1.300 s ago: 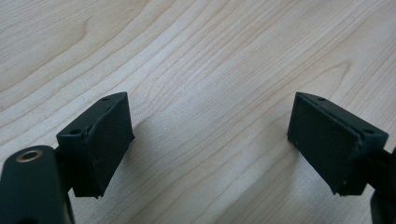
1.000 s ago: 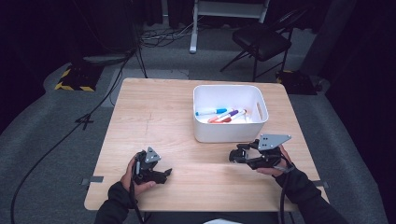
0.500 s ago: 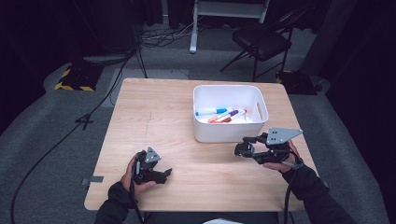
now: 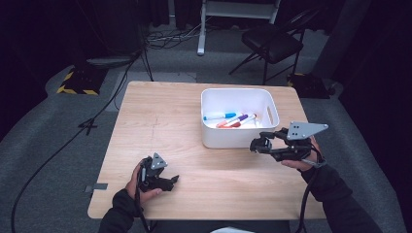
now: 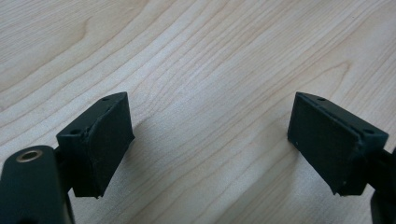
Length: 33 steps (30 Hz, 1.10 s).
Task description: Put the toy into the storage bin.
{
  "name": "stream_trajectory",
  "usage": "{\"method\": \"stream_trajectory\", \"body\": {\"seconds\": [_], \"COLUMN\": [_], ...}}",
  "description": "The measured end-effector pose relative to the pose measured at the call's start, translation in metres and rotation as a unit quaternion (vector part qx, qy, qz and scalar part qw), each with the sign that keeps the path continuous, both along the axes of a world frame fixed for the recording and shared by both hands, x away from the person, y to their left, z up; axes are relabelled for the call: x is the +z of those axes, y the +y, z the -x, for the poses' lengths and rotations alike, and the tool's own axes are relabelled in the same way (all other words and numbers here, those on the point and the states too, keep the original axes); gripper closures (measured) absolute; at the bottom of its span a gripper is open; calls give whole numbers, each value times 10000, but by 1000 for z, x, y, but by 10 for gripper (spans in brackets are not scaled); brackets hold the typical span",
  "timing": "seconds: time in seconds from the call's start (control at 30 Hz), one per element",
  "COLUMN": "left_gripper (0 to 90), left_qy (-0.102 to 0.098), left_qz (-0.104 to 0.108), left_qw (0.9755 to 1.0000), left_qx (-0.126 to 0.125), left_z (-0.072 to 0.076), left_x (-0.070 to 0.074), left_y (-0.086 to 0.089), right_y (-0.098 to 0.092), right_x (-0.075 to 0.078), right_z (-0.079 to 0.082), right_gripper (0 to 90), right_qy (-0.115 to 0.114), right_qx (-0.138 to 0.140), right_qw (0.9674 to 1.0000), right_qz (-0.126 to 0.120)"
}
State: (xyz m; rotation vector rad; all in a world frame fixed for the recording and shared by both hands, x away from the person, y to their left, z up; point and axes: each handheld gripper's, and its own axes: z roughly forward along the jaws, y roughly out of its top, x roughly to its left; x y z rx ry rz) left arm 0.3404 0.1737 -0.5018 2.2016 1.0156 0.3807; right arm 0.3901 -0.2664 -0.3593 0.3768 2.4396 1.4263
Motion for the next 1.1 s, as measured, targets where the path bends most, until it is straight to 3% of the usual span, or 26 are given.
{"method": "stream_trajectory", "body": {"seconds": [0.73, 1.1], "left_gripper": [143, 143], "left_qy": [2, 0], "left_qz": [-4, -3], "left_qw": [10000, 10000], "left_qx": [3, 2], "left_z": [0, 0], "left_x": [0, 0], "left_y": [0, 0], "right_y": [-4, -1], "right_x": [35, 50], "right_z": [-8, -26], "right_gripper": [483, 484], "right_qy": [-183, -286], "right_qx": [-158, -349], "right_qw": [9996, 9990], "right_qz": [-112, -29]}}
